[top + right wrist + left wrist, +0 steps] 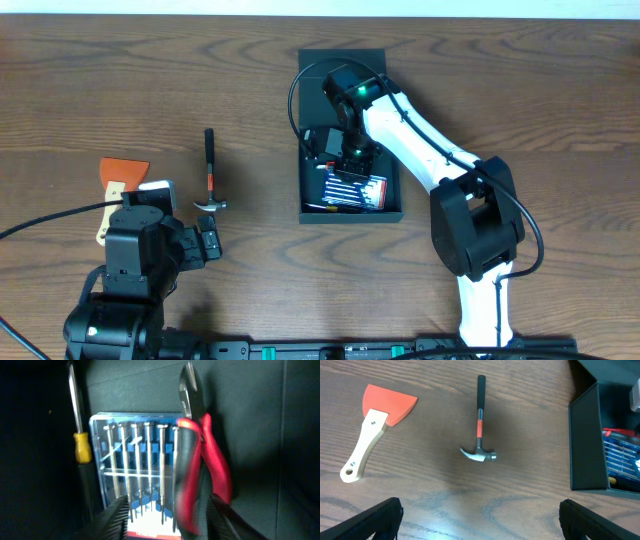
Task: Pack container
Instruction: 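Carry the pliers into the box and release them on the case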
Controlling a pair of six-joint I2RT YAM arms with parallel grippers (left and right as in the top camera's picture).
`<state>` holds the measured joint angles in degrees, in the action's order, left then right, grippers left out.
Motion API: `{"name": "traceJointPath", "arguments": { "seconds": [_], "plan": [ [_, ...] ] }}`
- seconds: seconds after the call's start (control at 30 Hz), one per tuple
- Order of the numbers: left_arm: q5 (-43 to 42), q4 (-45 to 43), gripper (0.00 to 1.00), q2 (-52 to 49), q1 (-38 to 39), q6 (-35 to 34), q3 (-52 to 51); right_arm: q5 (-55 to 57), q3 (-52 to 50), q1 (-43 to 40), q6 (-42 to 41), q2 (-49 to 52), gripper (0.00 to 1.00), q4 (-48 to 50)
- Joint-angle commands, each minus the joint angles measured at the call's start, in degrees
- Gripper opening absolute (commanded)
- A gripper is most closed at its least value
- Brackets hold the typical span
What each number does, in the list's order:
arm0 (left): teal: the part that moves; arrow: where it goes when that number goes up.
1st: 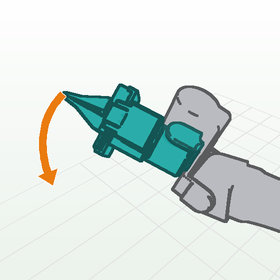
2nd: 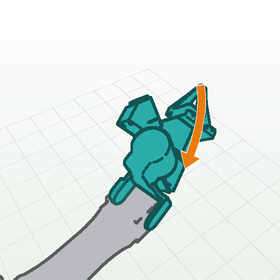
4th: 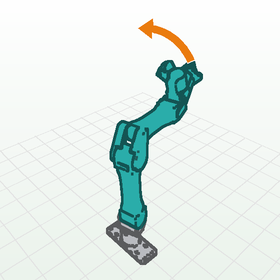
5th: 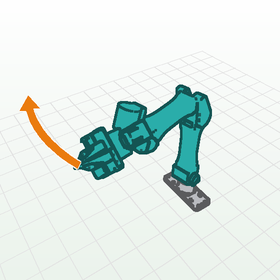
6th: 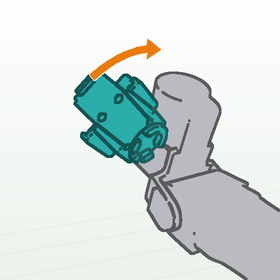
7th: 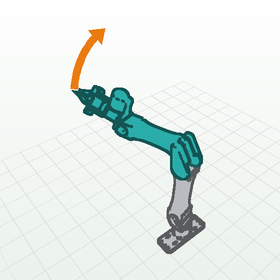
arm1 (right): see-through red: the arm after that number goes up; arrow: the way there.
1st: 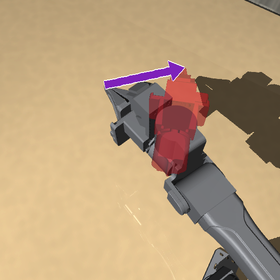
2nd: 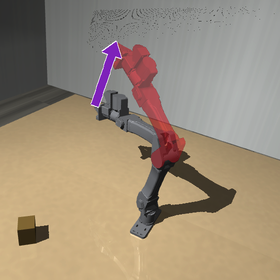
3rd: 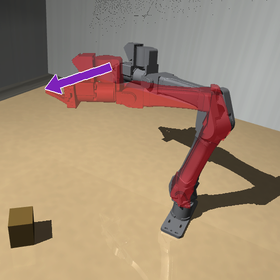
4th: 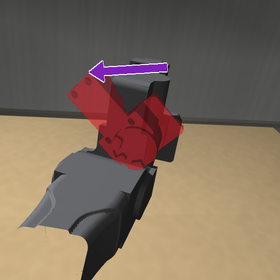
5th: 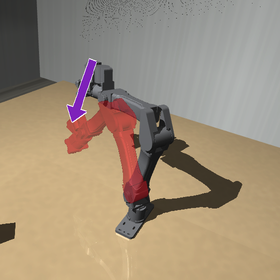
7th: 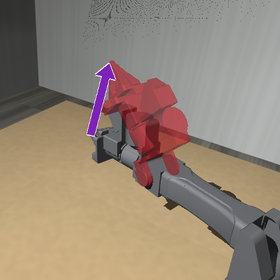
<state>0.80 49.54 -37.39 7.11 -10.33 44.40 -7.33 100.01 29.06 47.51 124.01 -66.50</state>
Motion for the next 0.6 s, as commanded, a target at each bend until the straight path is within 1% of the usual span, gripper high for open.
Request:
{"name": "traceJointPath", "arguments": {
  "seconds": [0.0,0.1,0.23,0.37,0.5,0.57],
  "plan": [
    [-0.2,0.2,0.99,0.0,-0.3,-0.1,0.9,-1.1,0.4,0.2,-0.3,0.8,0.46,0.4],
    [-0.2,0.1,0.99,0.0,-0.3,-0.1,0.9,-1.1,0.4,0.2,-0.8,0.8,0.47,0.3],
    [-0.2,-0.4,0.99,0.0,-0.3,-0.1,0.9,-1.0,0.5,0.2,-1.5,0.3,0.45,0.3],
    [-0.9,-1.6,0.99,0.0,-0.3,0.0,0.9,-0.1,2.9,0.2,-5.1,-2.3,0.48,0.2],
    [-1.4,-1.6,0.99,0.0,-0.3,-0.6,1.0,1.1,7.5,0.1,-5.8,-7.1,0.53,-0.7],
    [-1.1,-1.6,0.99,0.0,-0.3,-4.1,1.7,2.9,10.4,-0.2,-7.0,-10.4,0.58,-1.2]
  ]
}}
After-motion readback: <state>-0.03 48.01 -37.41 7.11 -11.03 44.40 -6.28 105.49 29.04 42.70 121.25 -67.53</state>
